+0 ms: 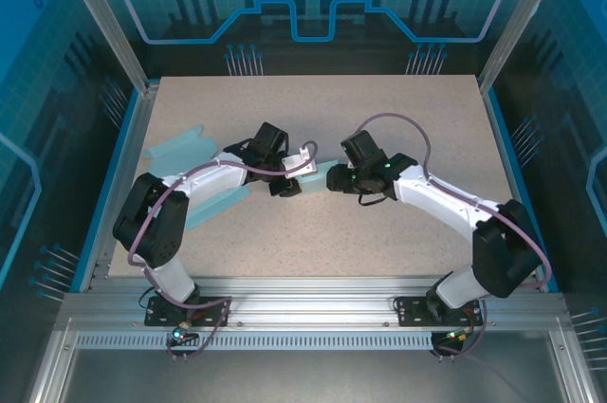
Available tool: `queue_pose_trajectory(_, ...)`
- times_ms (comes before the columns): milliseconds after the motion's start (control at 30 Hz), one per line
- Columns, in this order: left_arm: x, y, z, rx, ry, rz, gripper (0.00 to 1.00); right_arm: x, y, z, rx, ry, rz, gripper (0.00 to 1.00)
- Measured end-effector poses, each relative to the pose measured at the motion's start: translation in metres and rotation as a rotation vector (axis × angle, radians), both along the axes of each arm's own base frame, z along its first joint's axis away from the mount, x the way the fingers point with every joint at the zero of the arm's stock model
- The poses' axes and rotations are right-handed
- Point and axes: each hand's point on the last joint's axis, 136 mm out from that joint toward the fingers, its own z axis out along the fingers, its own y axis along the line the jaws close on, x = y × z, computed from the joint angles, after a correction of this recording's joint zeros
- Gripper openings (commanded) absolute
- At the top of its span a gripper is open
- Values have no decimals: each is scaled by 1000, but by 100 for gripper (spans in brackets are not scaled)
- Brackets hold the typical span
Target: Fold the paper box
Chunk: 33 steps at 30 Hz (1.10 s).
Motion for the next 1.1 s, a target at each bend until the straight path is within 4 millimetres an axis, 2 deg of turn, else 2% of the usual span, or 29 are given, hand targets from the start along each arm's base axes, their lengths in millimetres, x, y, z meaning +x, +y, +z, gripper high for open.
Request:
queue_pose_trajectory(167, 9, -8, 5, 22, -77, 5, 46, -3, -21, 43, 16, -108, -33, 74)
queue_pose_trajectory(200, 12, -10, 7, 24, -100, 7, 46, -5, -27, 53, 18, -137, -42, 80)
queue_pose_trajectory(267, 20, -19, 13, 26, -161, 9, 46, -11, -39, 73, 23, -201, -61, 96)
queue_pose_trajectory(300, 23, -24, 16, 26, -185, 10, 46, -14, -45, 81, 25, -232, -69, 100)
queue_pose_trajectory(467, 51, -58, 27, 14, -302, 7, 47, -36, -86, 121, 21, -373, -141, 100)
queue_pose_trajectory(667, 85, -107, 35, 2, -423, -36, 46, -59, -125, 151, 8, -481, -228, 100)
queue_pose_trajectory(867, 121, -144, 36, -11, -513, -66, 48, -77, -143, 164, 1, -537, -250, 100)
queue_pose_trajectory(1100, 151, -158, 13, 57, -581, -110, 48, -88, -154, 162, -20, -533, -260, 100)
